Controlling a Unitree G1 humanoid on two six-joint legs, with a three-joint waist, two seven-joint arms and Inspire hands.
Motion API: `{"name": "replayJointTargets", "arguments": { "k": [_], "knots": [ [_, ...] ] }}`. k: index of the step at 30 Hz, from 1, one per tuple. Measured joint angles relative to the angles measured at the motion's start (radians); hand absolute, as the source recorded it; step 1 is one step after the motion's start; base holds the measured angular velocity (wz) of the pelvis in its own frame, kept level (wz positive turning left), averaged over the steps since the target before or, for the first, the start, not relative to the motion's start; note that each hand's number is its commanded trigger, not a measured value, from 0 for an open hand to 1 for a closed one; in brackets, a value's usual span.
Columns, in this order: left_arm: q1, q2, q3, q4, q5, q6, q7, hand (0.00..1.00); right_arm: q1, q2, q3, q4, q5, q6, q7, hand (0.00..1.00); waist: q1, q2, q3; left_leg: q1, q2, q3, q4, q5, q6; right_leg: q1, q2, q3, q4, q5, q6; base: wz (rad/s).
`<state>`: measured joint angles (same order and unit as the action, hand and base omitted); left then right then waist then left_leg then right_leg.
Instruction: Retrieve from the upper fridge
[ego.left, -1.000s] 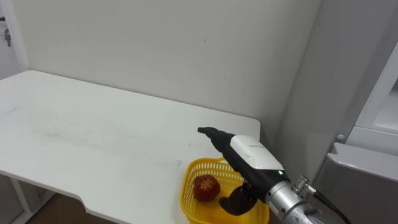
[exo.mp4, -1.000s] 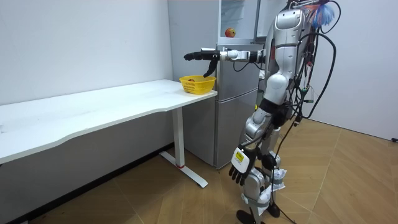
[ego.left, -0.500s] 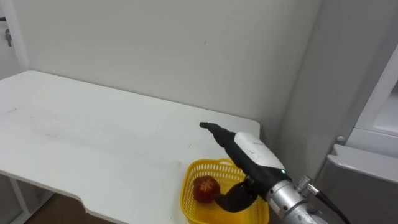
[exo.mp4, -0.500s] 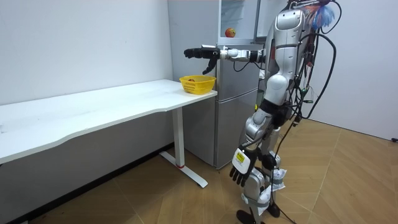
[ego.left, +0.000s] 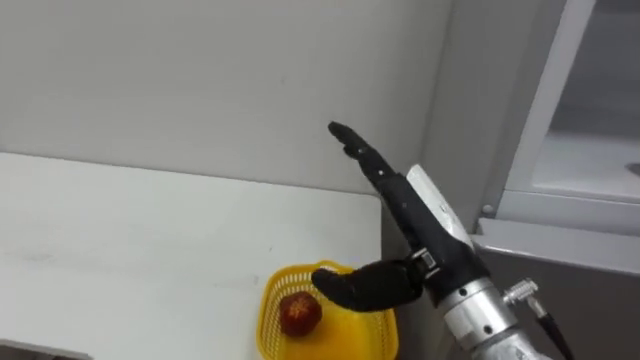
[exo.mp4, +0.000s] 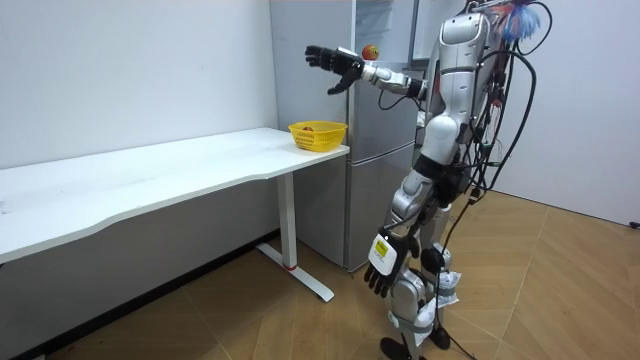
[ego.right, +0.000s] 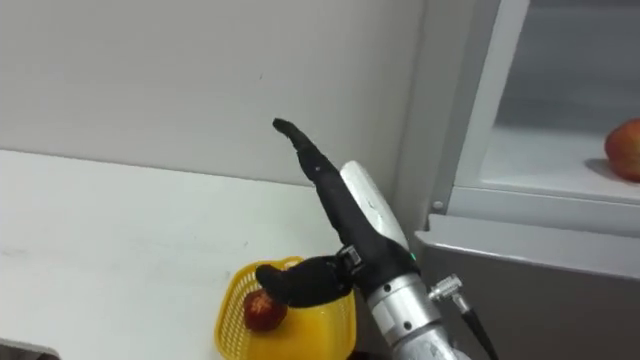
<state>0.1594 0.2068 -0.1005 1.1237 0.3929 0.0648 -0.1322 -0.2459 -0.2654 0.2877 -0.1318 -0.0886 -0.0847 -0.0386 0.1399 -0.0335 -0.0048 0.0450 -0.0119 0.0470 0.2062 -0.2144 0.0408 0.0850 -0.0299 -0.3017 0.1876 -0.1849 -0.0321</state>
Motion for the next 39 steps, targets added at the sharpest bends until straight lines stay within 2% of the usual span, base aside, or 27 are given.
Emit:
{"name": "replayJointTargets", "arguments": {
  "k": [4,7,9,13,16,17,18,21,25,31,35,39],
  "knots": [
    [-0.004,-0.007,0.001,-0.002,0.001,0.0,0.016,0.0,0.05,0.004,-0.025,0.0,0.083,0.001,0.027,0.0,-0.016,0.008,0.0024,-0.004,0.0,0.008,-0.001,0.0,0.0,-0.009,0.0,0.008,0.001,0.0,0.001,-0.07],
    [-0.013,-0.024,0.004,-0.001,0.001,0.0,0.021,0.0,0.064,0.023,-0.037,-0.016,0.136,0.0,0.054,0.0,-0.03,0.02,0.0055,-0.009,0.0,0.012,-0.001,0.0,0.001,-0.015,0.0,0.011,0.001,0.002,0.002,-0.01],
    [-0.018,-0.04,0.01,-0.004,-0.001,0.0,0.023,0.0,0.092,0.029,-0.041,-0.038,0.169,0.0,0.06,0.0,-0.031,0.026,0.0035,-0.005,0.001,0.026,0.0,0.001,0.002,-0.017,0.0,0.017,0.0,0.003,0.003,-0.06],
    [-0.019,-0.041,0.011,-0.002,-0.008,-0.001,0.047,0.0,0.126,0.033,-0.041,-0.055,0.208,-0.002,0.092,0.0,-0.047,0.032,0.006,-0.003,0.001,0.034,-0.002,0.001,0.002,-0.016,0.0,0.027,0.001,0.004,0.005,-0.05],
    [-0.009,-0.041,0.013,-0.001,-0.008,0.0,0.064,0.0,0.196,0.036,-0.047,-0.11,0.275,-0.002,0.093,0.0,-0.06,0.04,0.0014,0.002,0.001,0.042,-0.008,-0.001,0.004,-0.016,0.001,0.044,0.0,0.004,0.006,-0.05],
    [-0.004,-0.041,0.015,-0.001,-0.008,0.0,0.064,0.0,0.235,0.036,-0.06,-0.135,0.284,-0.002,0.093,0.0,-0.07,0.041,-0.0012,0.003,0.001,0.046,-0.01,-0.001,0.005,-0.018,0.002,0.054,0.0,0.005,0.007,-0.1],
    [-0.001,-0.041,0.018,-0.001,-0.008,0.0,0.064,0.0,0.267,0.036,-0.079,-0.148,0.289,-0.002,0.093,0.0,-0.082,0.044,-0.0005,0.003,0.002,0.049,-0.014,-0.001,0.006,-0.019,0.002,0.056,0.0,0.005,0.007,-0.09],
    [0.012,-0.042,0.019,-0.003,-0.008,-0.006,0.075,0.0,0.324,0.042,-0.088,-0.164,0.279,-0.007,0.092,0.0,-0.109,0.053,-0.0056,0.012,0.004,0.066,-0.02,-0.002,0.006,-0.02,0.005,0.074,0.003,0.005,0.008,-0.16],
    [0.013,-0.042,0.019,-0.002,-0.008,-0.022,0.083,0.0,0.346,0.065,-0.105,-0.168,0.278,-0.014,0.072,0.0,-0.127,0.058,-0.0048,0.019,0.008,0.09,-0.02,-0.002,0.007,-0.029,0.007,0.098,0.019,0.005,0.008,-0.19],
    [0.012,-0.042,0.02,-0.004,-0.009,-0.03,0.081,0.0,0.372,0.073,-0.182,-0.26,0.145,-0.019,-0.058,0.0,-0.148,0.052,-0.0054,0.016,0.008,0.106,-0.02,-0.001,0.008,-0.045,0.007,0.114,0.016,0.006,0.008,-0.09],
    [0.014,-0.039,0.02,-0.003,-0.01,-0.03,0.082,0.0,0.371,0.073,-0.273,-0.281,0.102,-0.058,-0.201,0.0,-0.169,0.041,-0.007,0.019,0.007,0.111,-0.026,0.0,0.009,-0.041,0.01,0.12,0.015,0.007,0.01,-0.02],
    [0.019,-0.036,0.02,-0.003,-0.011,-0.03,0.083,0.0,0.371,0.074,-0.328,-0.282,0.037,-0.07,-0.327,0.0,-0.184,0.033,-0.0059,0.019,0.008,0.117,-0.034,0.0,0.008,-0.049,0.015,0.133,0.012,0.007,0.01,-0.07]
  ]
}}
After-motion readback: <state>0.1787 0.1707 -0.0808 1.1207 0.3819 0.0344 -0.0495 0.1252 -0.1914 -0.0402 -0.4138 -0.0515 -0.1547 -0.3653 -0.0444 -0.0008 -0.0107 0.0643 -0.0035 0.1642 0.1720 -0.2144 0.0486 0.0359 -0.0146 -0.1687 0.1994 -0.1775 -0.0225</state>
